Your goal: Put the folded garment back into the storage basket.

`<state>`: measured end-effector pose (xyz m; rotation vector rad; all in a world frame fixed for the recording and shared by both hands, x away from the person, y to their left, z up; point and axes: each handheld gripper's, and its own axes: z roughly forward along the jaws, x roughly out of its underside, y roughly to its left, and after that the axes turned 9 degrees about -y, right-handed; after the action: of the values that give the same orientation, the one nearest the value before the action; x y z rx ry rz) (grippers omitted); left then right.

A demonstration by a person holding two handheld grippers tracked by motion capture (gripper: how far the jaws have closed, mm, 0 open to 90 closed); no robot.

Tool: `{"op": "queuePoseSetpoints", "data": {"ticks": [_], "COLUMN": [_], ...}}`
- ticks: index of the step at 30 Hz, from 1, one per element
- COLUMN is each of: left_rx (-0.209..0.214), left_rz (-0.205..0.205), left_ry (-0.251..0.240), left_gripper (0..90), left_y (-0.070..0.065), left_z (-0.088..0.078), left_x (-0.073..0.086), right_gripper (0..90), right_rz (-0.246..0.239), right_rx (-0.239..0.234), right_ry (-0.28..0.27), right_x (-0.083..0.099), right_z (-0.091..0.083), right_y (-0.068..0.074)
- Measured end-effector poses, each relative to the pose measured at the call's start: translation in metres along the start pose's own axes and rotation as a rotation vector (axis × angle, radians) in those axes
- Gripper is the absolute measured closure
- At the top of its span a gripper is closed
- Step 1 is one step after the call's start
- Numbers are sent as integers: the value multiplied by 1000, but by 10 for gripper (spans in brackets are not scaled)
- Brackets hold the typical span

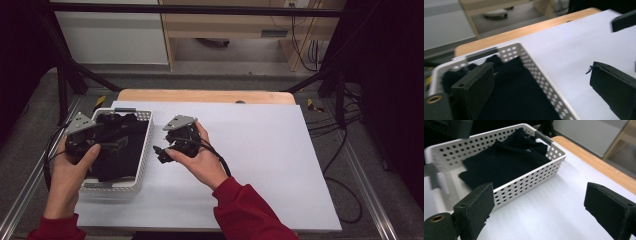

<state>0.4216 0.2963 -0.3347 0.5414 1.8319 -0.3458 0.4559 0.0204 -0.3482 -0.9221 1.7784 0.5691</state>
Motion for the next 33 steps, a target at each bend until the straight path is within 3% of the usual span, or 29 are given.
{"op": "queuePoseSetpoints", "data": {"ticks": [2, 4, 5, 9, 12, 15, 23, 33], "left_rx": [12, -25, -31, -61, -71, -85, -90, -66], "left_rz": [43, 28, 2, -30, -49, -55, -64, -59], "left_ry": [47, 46, 35, 18, -16, -7, 58, 87], "left_gripper": [62, 63, 66, 43, 38, 38, 39, 46], "left_y": [-2, -1, 0, 2, 4, 5, 3, -1], "left_z": [0, -6, -12, -21, -27, -31, -24, -15], "left_x": [-1, -1, 2, 3, 3, 3, 6, 11], "right_gripper": [96, 98, 99, 102, 103, 103, 102, 103], "right_rz": [7, 8, 19, 34, 33, 43, 68, 81], "right_rx": [-19, -17, -16, -11, 1, 15, 46, 71], "right_ry": [-4, -11, -18, -18, -17, -13, -17, -44], "right_x": [-1, -3, -5, -7, -7, -5, -3, -4], "right_z": [-4, -10, -14, -17, -20, -22, -31, -47], "right_y": [-4, -10, -15, -21, -27, -37, -52, -67]}}
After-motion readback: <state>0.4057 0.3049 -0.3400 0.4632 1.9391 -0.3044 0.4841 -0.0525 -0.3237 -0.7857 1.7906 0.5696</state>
